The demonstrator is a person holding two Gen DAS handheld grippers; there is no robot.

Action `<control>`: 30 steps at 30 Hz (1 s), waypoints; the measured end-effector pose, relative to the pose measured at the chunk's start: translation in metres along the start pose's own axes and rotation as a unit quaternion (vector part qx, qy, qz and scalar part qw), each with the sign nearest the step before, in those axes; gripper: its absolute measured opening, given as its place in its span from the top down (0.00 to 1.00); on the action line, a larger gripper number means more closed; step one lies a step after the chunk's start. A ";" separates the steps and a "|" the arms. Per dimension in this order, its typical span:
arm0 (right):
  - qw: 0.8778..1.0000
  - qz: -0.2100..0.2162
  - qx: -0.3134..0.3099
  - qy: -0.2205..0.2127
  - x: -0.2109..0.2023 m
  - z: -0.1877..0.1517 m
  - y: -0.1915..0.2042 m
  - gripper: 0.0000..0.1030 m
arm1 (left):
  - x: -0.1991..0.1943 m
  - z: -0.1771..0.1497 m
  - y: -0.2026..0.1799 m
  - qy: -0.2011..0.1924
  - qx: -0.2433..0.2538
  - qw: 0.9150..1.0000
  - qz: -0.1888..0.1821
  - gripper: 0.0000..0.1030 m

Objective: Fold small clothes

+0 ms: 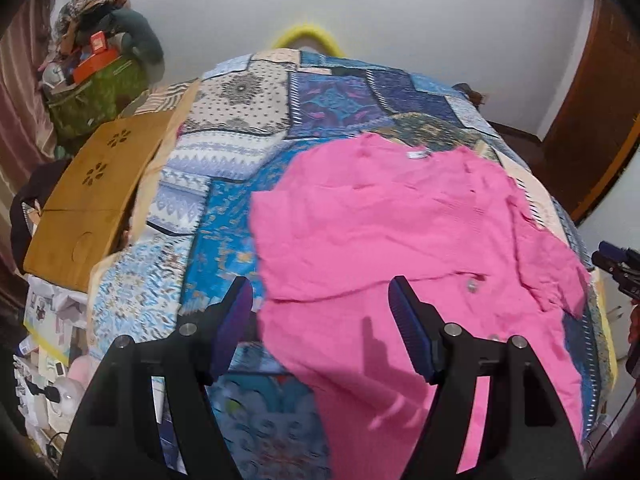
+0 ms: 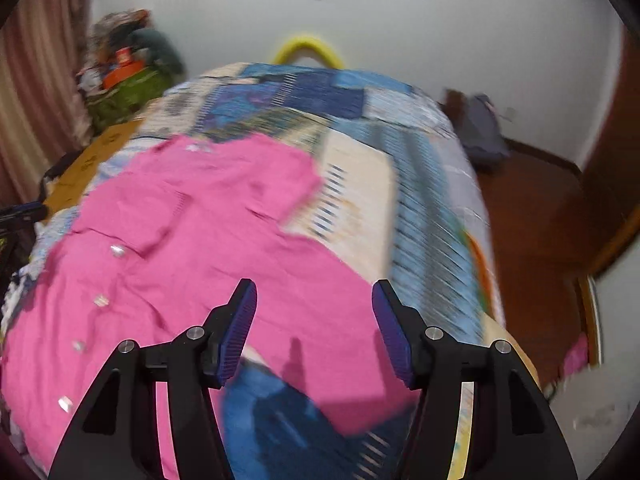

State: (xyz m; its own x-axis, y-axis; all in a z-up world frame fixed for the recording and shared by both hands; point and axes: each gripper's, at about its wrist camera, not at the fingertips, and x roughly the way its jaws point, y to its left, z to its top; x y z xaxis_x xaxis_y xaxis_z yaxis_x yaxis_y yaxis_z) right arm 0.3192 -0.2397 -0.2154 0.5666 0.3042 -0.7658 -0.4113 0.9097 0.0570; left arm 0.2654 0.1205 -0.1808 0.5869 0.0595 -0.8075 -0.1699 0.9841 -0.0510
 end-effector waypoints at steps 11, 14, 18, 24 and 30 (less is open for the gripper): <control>0.997 -0.046 0.039 0.054 0.033 -0.042 -0.054 0.56 | 0.020 -0.013 -0.038 0.029 0.027 0.999 -0.002 0.32; 0.996 -0.050 0.032 0.061 0.037 -0.045 -0.053 0.75 | 0.023 -0.015 -0.041 0.032 0.030 0.999 0.000 0.32; 0.996 -0.032 0.040 0.067 0.035 -0.047 -0.059 0.92 | 0.024 -0.015 -0.041 0.034 0.026 0.999 -0.002 0.32; 0.998 0.021 0.053 0.033 -0.001 -0.028 -0.055 0.93 | 0.015 -0.013 -0.039 0.023 0.024 0.999 -0.005 0.32; 0.998 0.056 0.011 -0.019 -0.046 0.019 -0.015 0.93 | 0.006 -0.010 -0.032 0.012 0.019 1.000 -0.010 0.32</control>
State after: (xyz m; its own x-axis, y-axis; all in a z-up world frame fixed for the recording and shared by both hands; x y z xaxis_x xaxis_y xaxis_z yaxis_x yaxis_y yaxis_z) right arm 0.3125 -0.2617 -0.1689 0.5441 0.4146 -0.7295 -0.4585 0.8750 0.1553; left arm 0.2665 0.0879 -0.1895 0.5698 0.0370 -0.8210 -0.1285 0.9907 -0.0446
